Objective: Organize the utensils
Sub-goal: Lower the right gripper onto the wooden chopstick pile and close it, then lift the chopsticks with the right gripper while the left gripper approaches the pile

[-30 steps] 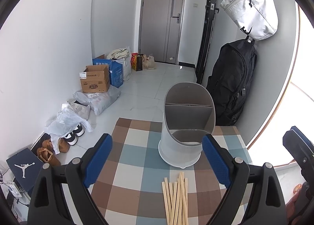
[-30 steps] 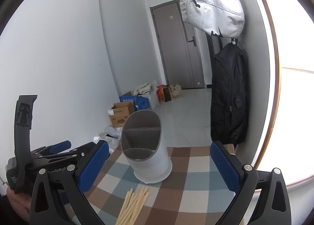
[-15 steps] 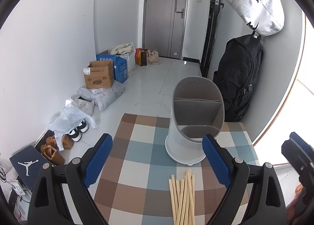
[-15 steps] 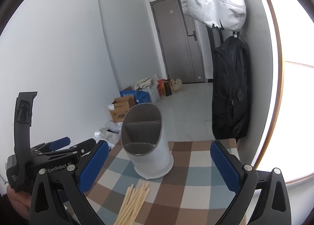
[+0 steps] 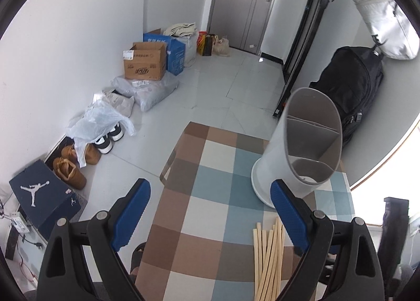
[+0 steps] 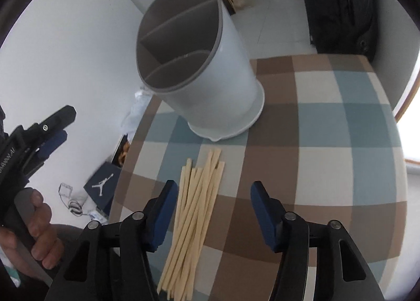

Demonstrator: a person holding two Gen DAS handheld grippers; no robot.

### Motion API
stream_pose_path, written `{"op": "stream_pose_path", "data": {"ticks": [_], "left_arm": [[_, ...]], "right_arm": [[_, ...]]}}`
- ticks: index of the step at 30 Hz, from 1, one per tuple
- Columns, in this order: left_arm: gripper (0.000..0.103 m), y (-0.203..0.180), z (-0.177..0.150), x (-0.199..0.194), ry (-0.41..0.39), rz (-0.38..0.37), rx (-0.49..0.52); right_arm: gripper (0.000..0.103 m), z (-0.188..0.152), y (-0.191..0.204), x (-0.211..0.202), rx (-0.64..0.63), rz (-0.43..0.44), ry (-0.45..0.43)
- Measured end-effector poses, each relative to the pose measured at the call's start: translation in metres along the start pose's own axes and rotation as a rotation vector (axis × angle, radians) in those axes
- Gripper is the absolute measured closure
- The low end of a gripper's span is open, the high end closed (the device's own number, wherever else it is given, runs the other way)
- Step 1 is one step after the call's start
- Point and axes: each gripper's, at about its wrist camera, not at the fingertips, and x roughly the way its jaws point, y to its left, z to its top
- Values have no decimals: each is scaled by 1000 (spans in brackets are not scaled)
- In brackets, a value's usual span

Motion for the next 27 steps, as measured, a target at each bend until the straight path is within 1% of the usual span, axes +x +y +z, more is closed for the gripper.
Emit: {"op": "stream_pose_path", "data": {"ticks": [1,3,8,10,12,13,14,15,16,17,19,22,24,27], "left_arm": [[13,3,0,1,7,-2,-11],[13,8,1,2,21,-2,-34],[13,14,2,4,44,-12,-67],[13,15,2,4,44,-13,-70],[13,17,3,4,40,-13,-68],[13,17,4,4,39,-12,-66],[13,18,4,4,38,-12,-66],[13,18,4,5,39,-14,-68],[13,18,4,5,41,-14,-67],[13,17,4,5,42,-12,-65],[13,19,3,7,44,-6,-59],[13,16,0,12,61,2,-38],[13,13,-3,18,82,6,-21],[13,5,-10,25,119,17,30]], "right_arm": [[47,1,4,8,-3,2,19],[51,3,11,22,-12,-1,42],[69,14,17,49,9,-77,87],[70,18,16,58,28,-121,111],[72,20,20,59,23,-138,101],[78,20,22,61,13,-153,109],[87,20,23,62,10,-165,112],[87,18,23,61,14,-165,106],[90,16,22,58,21,-163,98],[98,14,21,57,22,-168,96],[98,10,17,50,33,-159,74],[98,9,11,28,39,-130,35],[98,14,5,14,48,-123,7],[98,17,-4,-11,75,-77,-43]]}}
